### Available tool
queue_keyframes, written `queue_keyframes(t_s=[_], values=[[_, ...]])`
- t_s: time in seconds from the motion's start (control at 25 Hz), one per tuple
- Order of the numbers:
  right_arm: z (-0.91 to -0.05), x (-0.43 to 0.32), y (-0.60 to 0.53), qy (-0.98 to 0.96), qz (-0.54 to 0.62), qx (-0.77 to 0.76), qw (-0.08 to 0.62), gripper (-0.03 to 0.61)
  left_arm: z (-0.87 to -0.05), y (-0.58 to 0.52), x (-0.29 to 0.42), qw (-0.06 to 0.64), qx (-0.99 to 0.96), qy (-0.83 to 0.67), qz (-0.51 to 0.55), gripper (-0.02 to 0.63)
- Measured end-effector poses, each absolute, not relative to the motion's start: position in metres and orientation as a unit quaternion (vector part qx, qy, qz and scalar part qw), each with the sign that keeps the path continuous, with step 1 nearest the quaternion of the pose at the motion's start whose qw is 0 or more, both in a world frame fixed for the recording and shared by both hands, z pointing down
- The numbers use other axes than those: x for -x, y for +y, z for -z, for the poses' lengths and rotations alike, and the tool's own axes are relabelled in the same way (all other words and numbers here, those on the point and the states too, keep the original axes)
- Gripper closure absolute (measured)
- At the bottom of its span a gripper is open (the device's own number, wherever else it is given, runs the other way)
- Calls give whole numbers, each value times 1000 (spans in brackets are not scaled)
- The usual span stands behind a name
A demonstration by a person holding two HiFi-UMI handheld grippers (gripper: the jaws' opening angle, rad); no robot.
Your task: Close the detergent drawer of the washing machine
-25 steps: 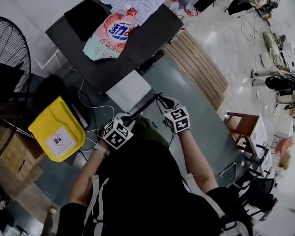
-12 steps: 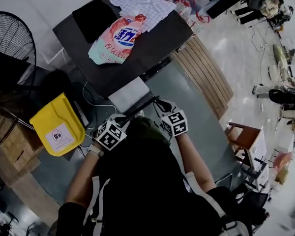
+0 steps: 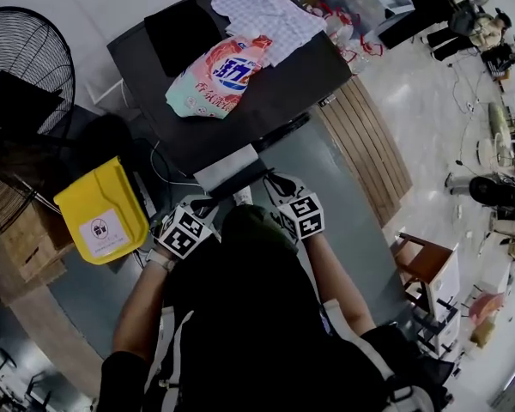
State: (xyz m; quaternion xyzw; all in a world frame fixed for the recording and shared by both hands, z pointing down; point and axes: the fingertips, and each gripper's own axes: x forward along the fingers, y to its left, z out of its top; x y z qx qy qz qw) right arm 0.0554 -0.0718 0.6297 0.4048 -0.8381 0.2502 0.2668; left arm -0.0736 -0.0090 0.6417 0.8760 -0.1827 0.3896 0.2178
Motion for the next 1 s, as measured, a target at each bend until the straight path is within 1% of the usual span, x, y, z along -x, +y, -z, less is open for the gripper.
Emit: queue_keyframes(t_s=[1.0], values=[[-625,-29,-117,-858,-240,-368,268,534,-638,-58,104,237,-862,-245,-376,558]])
